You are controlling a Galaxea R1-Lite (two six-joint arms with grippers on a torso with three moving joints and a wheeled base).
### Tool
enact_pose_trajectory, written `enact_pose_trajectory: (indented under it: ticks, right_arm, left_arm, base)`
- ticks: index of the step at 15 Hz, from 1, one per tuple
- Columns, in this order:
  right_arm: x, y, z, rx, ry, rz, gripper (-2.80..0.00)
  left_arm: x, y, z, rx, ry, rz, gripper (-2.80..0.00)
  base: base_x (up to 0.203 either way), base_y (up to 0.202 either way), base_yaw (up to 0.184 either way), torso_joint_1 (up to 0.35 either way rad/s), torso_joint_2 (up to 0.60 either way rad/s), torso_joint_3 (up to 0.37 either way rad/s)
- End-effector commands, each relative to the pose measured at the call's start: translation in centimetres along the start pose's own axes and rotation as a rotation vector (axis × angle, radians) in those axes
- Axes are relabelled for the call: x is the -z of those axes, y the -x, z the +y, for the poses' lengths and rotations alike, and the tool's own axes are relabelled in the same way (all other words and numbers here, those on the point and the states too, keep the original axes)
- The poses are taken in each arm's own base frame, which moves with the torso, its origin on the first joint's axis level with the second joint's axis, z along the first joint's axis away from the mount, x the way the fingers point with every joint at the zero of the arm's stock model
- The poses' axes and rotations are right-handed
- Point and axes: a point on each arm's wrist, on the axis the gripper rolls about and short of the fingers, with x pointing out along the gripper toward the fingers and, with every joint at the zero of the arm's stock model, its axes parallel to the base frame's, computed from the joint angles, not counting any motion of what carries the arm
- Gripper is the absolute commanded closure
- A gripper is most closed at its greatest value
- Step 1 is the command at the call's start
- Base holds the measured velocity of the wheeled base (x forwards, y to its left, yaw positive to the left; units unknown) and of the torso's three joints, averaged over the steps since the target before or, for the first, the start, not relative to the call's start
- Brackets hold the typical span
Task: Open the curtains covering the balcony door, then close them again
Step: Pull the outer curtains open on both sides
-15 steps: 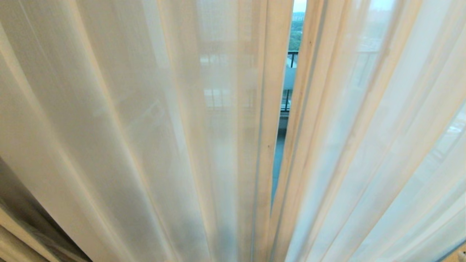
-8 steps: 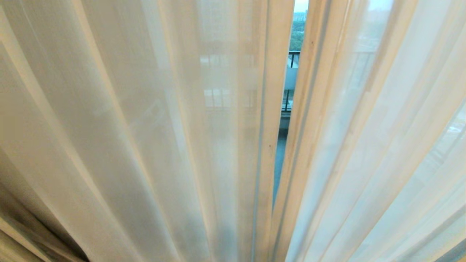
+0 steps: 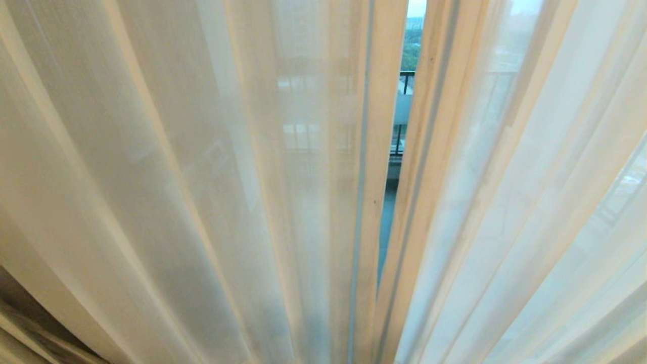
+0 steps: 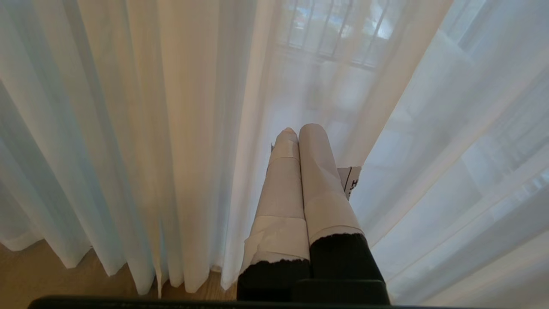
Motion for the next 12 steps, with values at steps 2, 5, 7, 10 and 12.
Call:
enact_pose_trajectory:
  ticks: [2, 5, 7, 10, 12]
  right_arm:
    - [0.02, 0.06, 0.01, -0.001, -0.004, -0.009, 0.0]
    - [0.03, 0.06, 0.02, -0.001, -0.013, -0.007, 0.0]
    - [0.05, 0.06, 0.02, 0.0, -0.034, -0.005, 0.0]
    - [0.05, 0.06, 0.01, 0.002, -0.084, -0.005, 0.0]
    - [0.05, 0.06, 0.01, 0.002, -0.085, -0.005, 0.0]
  left_arm:
    - [0.0, 0.0, 0.0, 0.0, 0.001, -0.001, 0.0]
    - [0.0, 0.0, 0.0, 0.0, 0.001, -0.001, 0.0]
    - [0.0, 0.0, 0.0, 0.0, 0.0, -0.001, 0.0]
    - [0.0, 0.0, 0.0, 0.0, 0.001, -0.001, 0.0]
    - [0.0, 0.0, 0.0, 0.0, 0.001, -0.001, 0.0]
  base:
    - [0.0, 0.0, 0.0, 0.0, 0.0, 0.0]
    - [0.0, 0.0, 0.0, 0.0, 0.0, 0.0]
    - [0.0, 0.0, 0.0, 0.0, 0.0, 0.0]
    - [0.0, 0.0, 0.0, 0.0, 0.0, 0.0]
    - [0.0, 0.0, 0.0, 0.0, 0.0, 0.0]
